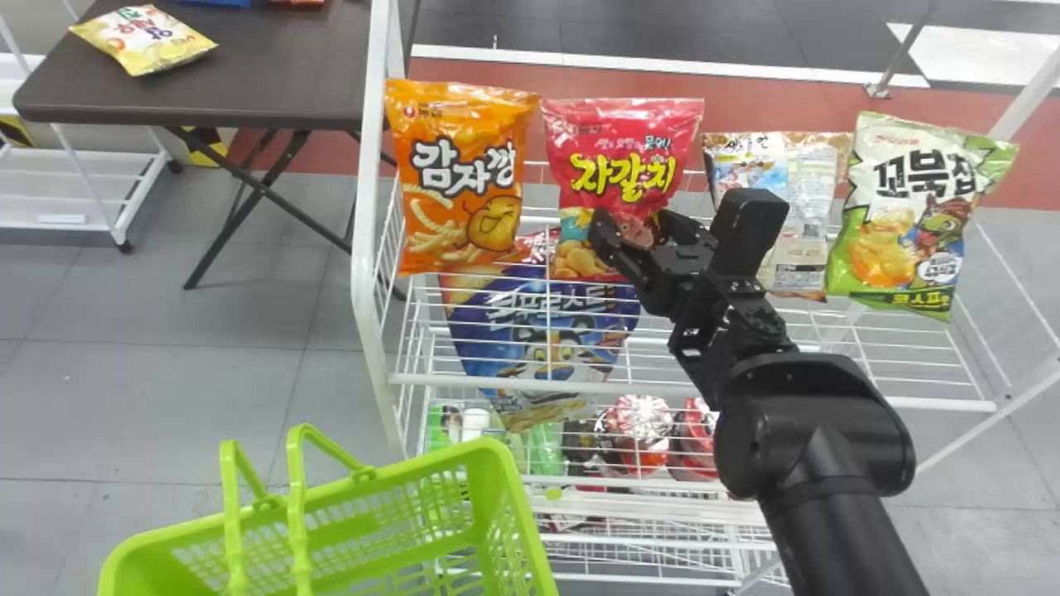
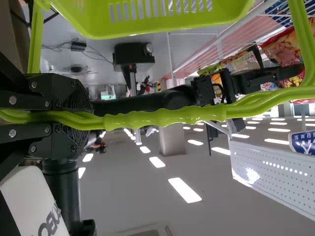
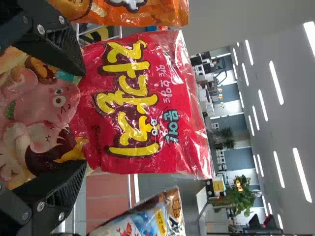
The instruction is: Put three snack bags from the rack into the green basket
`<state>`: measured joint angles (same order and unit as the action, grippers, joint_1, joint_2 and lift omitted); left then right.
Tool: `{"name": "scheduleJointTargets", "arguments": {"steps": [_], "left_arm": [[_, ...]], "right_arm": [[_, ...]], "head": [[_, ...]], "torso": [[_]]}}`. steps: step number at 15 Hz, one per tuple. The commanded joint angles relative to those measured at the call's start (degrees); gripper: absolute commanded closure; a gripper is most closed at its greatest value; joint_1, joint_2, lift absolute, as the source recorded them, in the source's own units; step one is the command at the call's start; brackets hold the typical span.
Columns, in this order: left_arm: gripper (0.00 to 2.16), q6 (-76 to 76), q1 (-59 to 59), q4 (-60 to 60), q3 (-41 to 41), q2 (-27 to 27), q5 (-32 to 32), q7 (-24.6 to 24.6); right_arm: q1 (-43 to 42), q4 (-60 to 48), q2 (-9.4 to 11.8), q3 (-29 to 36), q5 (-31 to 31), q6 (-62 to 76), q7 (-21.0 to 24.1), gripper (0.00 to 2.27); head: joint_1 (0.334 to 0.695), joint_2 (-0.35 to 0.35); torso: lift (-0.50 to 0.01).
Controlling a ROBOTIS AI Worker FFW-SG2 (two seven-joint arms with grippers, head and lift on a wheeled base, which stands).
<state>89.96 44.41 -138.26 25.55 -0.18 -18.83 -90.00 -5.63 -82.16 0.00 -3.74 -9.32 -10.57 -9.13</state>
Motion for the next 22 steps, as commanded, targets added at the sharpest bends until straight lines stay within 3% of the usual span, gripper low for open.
{"name": "scheduleJointTargets", "arguments": {"steps": [1,2,3,8,14,18,20,22], "left_arm": [[2.15,0.1,0.3,0.0,0.0,0.3,0.0,-0.6],[2.15,0.1,0.3,0.0,0.0,0.3,0.0,-0.6],[2.15,0.1,0.5,0.0,-0.1,0.3,0.0,-0.6],[2.15,0.1,0.8,0.4,0.0,0.3,-0.1,-0.6],[2.15,0.1,-0.8,1.3,0.7,0.3,0.0,-0.6],[2.15,0.1,-4.2,1.6,0.9,0.3,0.3,-0.6],[2.15,0.1,-5.2,1.9,1.1,0.3,1.0,-0.6],[2.15,0.1,-5.2,2.5,1.3,0.3,1.2,-0.6]], "right_arm": [[-0.3,0.8,-0.1,-0.4,0.1,0.6,-1.4,1.31],[0.5,0.7,-0.1,-0.6,-0.3,2.2,-1.1,1.97],[1.5,0.3,-0.1,-0.7,-0.3,5.9,-0.4,2.22],[5.5,-2.7,-0.1,-0.5,0.4,12.5,0.1,2.25],[21.3,-24.2,-0.1,0.0,0.4,13.4,4.7,2.25],[36.1,-41.2,-0.1,-1.6,-2.4,3.8,4.7,2.25],[42.7,-47.4,-0.1,-3.6,-4.7,0.9,4.5,2.25],[44.1,-50.0,0.7,-5.7,-7.4,-5.4,3.9,2.25]], "head": [[0.695,-0.035],[0.695,-0.027],[0.695,-0.022],[0.695,-0.031],[0.695,-0.065],[0.695,-0.073],[0.695,-0.045],[0.695,-0.008]], "torso": [[0.0],[0.0],[0.0],[0.0],[0.0],[0.0],[0.0],[0.0]]}}
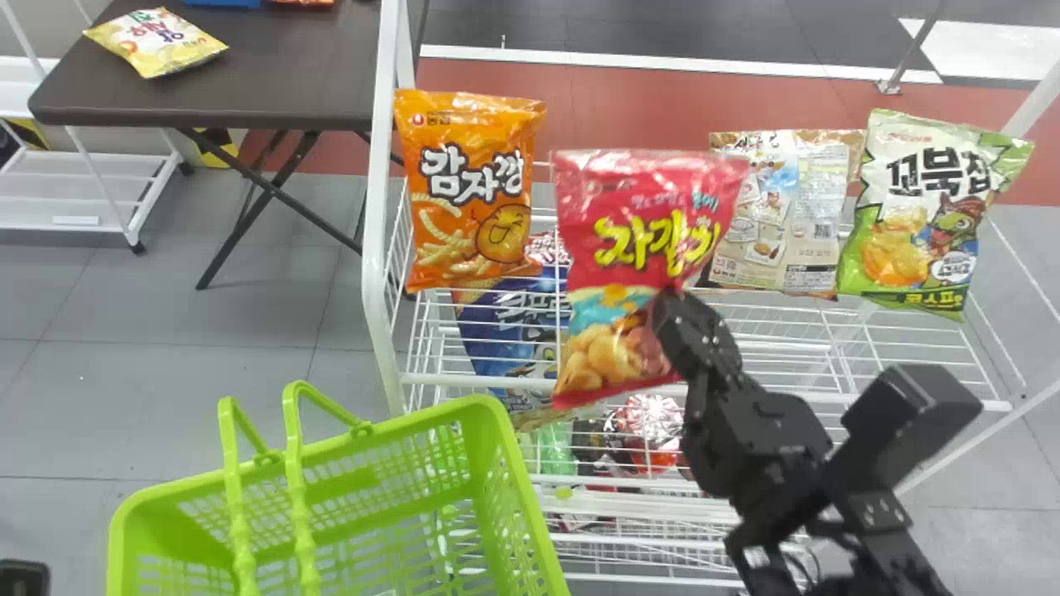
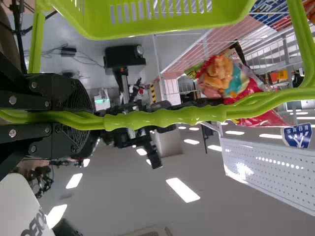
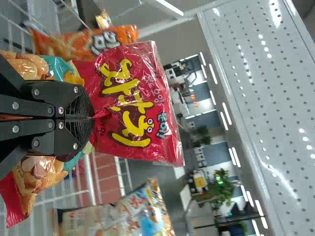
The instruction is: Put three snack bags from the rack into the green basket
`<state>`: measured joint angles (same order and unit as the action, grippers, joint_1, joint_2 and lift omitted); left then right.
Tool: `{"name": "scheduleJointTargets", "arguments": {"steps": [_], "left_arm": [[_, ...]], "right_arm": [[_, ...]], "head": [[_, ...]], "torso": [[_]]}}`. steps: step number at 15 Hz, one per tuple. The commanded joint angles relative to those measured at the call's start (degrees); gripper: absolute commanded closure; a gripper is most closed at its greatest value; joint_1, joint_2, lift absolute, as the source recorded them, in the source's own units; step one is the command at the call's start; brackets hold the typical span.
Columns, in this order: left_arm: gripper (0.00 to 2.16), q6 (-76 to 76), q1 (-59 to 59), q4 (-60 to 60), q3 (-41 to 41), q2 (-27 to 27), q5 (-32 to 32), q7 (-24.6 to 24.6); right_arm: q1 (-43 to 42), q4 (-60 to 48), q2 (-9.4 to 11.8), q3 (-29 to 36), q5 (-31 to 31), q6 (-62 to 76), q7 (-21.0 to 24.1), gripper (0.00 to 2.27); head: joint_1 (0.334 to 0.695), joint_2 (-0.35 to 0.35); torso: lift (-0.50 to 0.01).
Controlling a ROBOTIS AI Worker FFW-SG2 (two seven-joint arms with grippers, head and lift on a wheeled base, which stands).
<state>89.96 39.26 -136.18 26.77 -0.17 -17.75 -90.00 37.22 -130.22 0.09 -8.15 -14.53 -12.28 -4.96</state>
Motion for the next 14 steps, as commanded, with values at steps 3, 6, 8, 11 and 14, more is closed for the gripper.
{"name": "scheduleJointTargets", "arguments": {"steps": [3,6,8,11,14], "left_arm": [[2.15,0.1,-0.3,1.5,0.3,0.3,0.2,-0.6],[2.15,0.1,-1.0,2.3,0.8,0.3,0.2,-0.6],[2.15,0.1,-1.7,3.0,0.9,0.3,0.2,-0.6],[2.15,0.1,-3.0,3.6,0.9,0.3,0.3,-0.6],[2.15,0.1,-3.7,3.8,0.9,0.3,0.3,-0.6]], "right_arm": [[1.2,-4.0,3.9,-6.0,-3.4,-9.7,-1.7,2.25],[0.6,-6.6,4.7,-7.2,-8.0,-23.2,-4.6,2.25],[0.2,-6.5,4.6,-8.3,-9.8,-29.3,-6.5,2.25],[-0.4,-5.4,4.7,-10.2,-10.6,-32.7,-8.0,2.25],[-3.8,-3.5,4.9,-10.2,-9.8,-41.1,-8.0,0.34]], "head": [[0.695,0.103],[0.695,0.218],[0.695,0.329],[0.695,0.35],[0.695,0.35]], "torso": [[0.0],[0.0],[0.0],[0.0],[0.0]]}}
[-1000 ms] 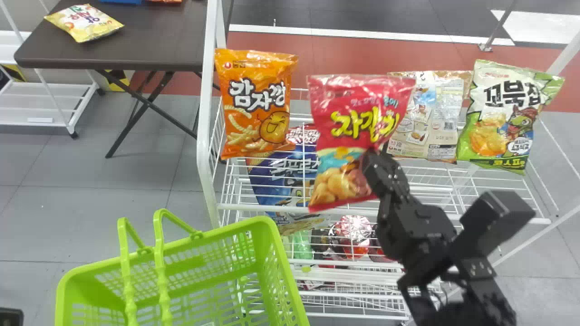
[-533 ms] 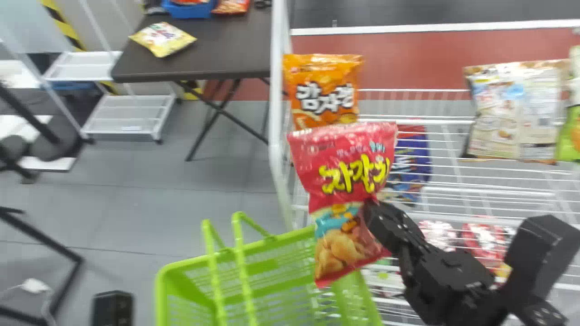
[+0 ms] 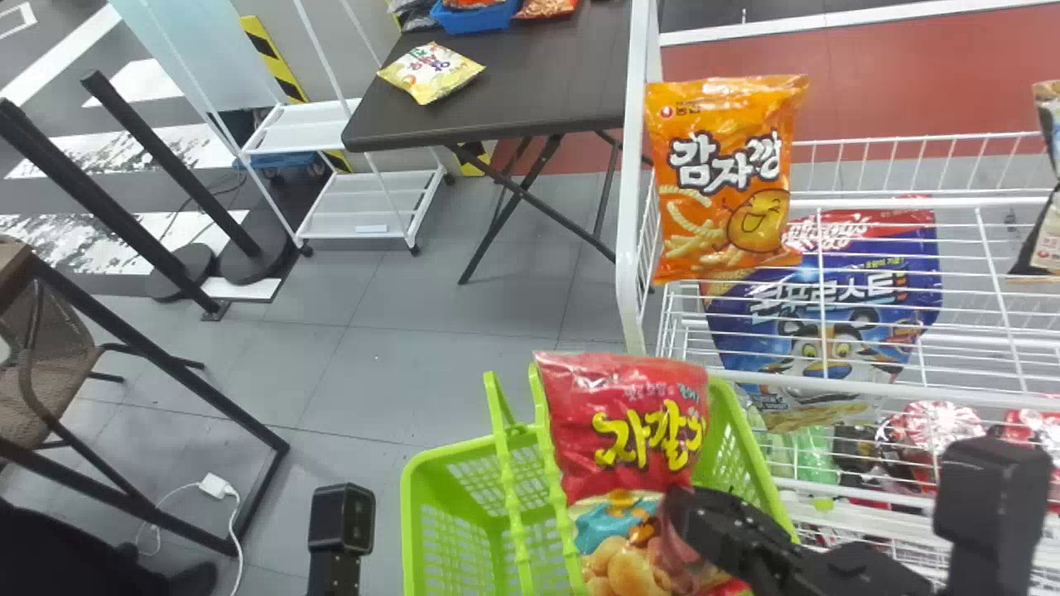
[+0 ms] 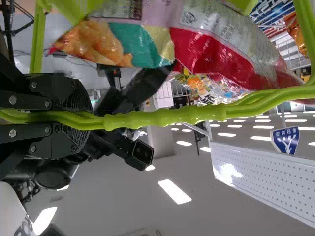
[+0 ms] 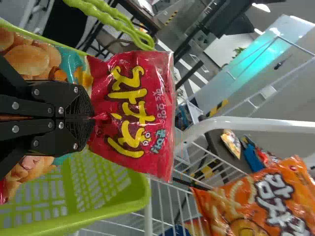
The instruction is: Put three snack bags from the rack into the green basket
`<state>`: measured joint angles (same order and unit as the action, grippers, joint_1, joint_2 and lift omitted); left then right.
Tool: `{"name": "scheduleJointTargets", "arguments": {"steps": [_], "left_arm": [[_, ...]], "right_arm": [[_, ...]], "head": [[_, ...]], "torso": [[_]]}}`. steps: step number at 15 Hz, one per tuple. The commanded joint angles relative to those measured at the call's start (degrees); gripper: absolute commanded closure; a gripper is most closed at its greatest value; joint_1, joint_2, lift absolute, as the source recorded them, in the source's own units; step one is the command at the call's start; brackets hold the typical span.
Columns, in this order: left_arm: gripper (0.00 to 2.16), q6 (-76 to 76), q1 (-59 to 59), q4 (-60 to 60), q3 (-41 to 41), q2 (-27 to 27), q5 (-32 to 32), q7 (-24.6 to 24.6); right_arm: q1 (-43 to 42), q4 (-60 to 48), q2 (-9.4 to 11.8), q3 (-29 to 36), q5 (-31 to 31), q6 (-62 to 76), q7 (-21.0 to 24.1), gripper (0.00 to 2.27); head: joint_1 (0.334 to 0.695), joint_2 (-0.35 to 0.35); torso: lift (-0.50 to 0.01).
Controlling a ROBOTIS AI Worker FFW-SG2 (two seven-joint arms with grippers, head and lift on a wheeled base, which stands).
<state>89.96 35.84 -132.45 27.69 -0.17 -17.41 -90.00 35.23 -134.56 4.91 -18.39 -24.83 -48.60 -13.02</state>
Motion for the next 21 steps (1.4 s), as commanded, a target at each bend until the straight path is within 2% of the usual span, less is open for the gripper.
{"name": "scheduleJointTargets", "arguments": {"steps": [1,3,4,6,8,10,14,19,21], "left_arm": [[2.15,0.1,-0.6,0.3,0.0,0.3,0.1,-0.6],[2.15,0.1,-1.2,1.0,0.0,0.3,0.0,-0.6],[2.15,0.1,-1.3,1.1,0.0,0.3,-0.1,-0.6],[2.15,0.1,-1.3,1.5,0.1,0.3,-0.2,-0.6],[2.15,0.1,-1.4,1.8,0.1,0.3,-0.2,-0.6],[2.15,0.1,-1.4,1.9,0.1,0.3,-0.3,-0.6],[2.15,0.1,-1.3,2.2,0.3,0.3,-0.6,-0.6],[2.15,0.1,-1.1,3.4,0.3,0.3,-1.0,-0.6],[2.15,0.1,-1.7,4.2,0.3,0.3,-1.1,-0.6]], "right_arm": [[-3.0,1.6,0.1,0.3,0.5,-8.0,-0.1,0.0],[-3.6,1.8,0.1,1.2,0.2,-8.0,-0.3,0.02],[-3.8,1.8,0.0,2.5,-0.1,-7.1,-2.1,0.06],[-4.8,1.8,-0.3,7.0,0.0,-0.8,-2.5,0.06],[-8.9,2.7,-0.9,13.6,2.2,0.7,-0.9,0.06],[-14.2,6.7,-0.9,17.7,7.2,1.9,1.6,0.07],[-24.3,20.0,-0.9,22.9,12.6,13.3,3.1,0.07],[-35.6,33.7,-0.8,25.6,18.9,15.2,3.9,0.08],[-37.6,36.1,-0.8,25.7,21.9,15.6,6.5,0.08]], "head": [[0.695,0.35],[0.695,0.35],[0.695,0.35],[0.695,0.35],[0.695,0.35],[0.695,0.251],[0.695,-0.029],[0.695,-0.166],[0.695,-0.184]], "torso": [[0.0],[0.0],[0.0],[0.0],[0.0],[0.0],[0.0],[0.0],[0.0]]}}
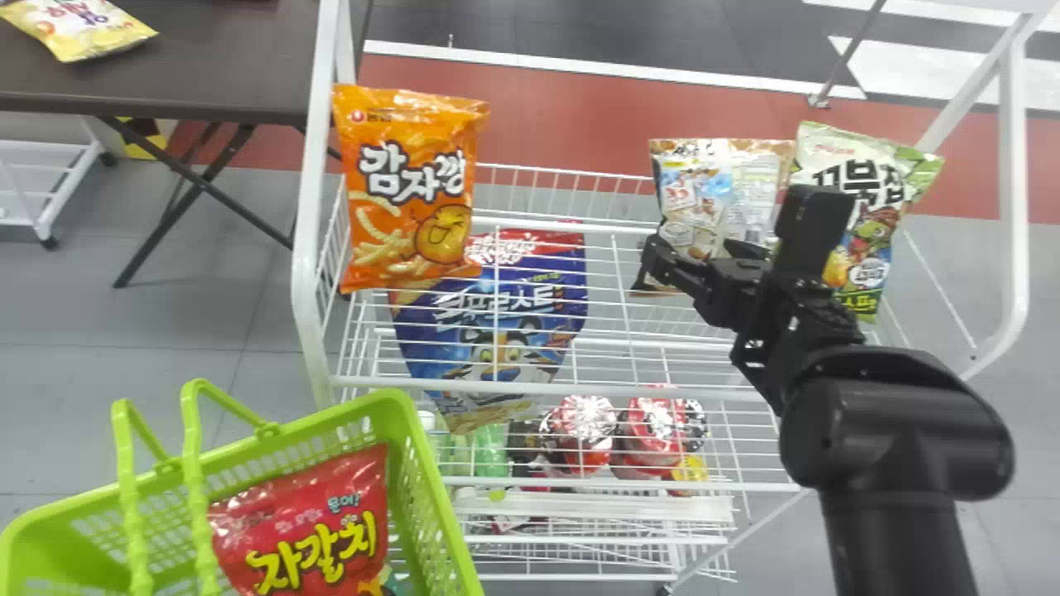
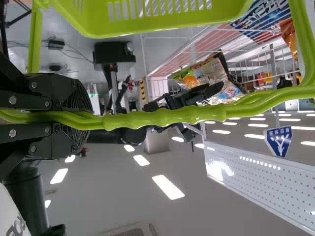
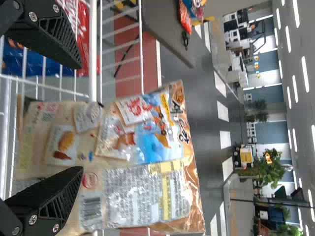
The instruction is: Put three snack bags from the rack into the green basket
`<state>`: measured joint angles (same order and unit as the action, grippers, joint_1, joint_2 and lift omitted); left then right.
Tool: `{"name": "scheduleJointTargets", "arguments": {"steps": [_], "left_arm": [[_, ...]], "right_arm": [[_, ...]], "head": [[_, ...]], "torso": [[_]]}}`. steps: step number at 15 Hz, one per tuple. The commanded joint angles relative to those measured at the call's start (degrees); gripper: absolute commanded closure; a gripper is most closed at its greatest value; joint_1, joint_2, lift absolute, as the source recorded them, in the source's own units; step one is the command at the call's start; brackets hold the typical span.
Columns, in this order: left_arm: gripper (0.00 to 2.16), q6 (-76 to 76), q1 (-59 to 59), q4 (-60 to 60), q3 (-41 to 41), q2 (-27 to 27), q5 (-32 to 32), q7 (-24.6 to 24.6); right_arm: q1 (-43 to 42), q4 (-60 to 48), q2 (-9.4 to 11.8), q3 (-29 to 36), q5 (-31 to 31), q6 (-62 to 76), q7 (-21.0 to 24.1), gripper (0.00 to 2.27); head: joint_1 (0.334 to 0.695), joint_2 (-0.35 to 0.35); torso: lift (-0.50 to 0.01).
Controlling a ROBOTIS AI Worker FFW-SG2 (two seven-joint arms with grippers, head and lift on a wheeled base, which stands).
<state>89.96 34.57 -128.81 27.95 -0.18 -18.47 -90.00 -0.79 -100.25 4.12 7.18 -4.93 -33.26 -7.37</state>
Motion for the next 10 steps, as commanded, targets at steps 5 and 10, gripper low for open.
{"name": "scheduleJointTargets", "arguments": {"steps": [5,10], "left_arm": [[2.15,0.1,-0.8,1.8,0.0,0.3,-0.3,-0.6],[2.15,0.1,-0.9,2.2,0.0,0.3,-0.3,-0.6]], "right_arm": [[-4.6,5.2,-0.1,-2.6,8.8,-1.7,4.2,1.08],[-3.4,4.2,-0.1,-3.8,9.1,-3.8,7.2,2.26]], "head": [[0.695,-0.229],[0.695,-0.222]], "torso": [[0.0],[0.0]]}}
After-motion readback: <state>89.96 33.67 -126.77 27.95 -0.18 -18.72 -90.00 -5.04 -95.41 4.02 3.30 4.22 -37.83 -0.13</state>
